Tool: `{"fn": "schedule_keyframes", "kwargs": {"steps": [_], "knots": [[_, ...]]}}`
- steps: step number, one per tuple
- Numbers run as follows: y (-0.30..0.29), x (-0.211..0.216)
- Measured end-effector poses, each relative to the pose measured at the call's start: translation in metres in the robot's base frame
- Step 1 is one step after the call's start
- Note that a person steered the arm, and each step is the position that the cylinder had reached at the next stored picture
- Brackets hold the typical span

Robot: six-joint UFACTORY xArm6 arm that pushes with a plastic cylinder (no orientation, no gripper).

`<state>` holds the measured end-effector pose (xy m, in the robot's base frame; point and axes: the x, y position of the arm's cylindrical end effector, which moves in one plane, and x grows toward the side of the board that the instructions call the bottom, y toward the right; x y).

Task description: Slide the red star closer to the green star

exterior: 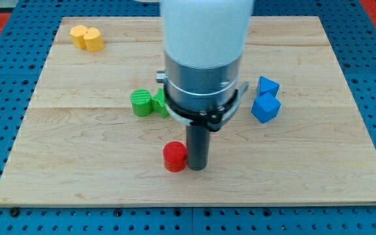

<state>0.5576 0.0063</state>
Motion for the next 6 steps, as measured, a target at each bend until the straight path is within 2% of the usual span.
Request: {"fn": "schedule_keyframes", "kwargs": {"steps": [1,3,4,5,6], "knots": [[0.010,-0.053],[0.087,-0.172],[0.073,-0.215],[0.027,-0.170],[0.020,-0.093]]}}
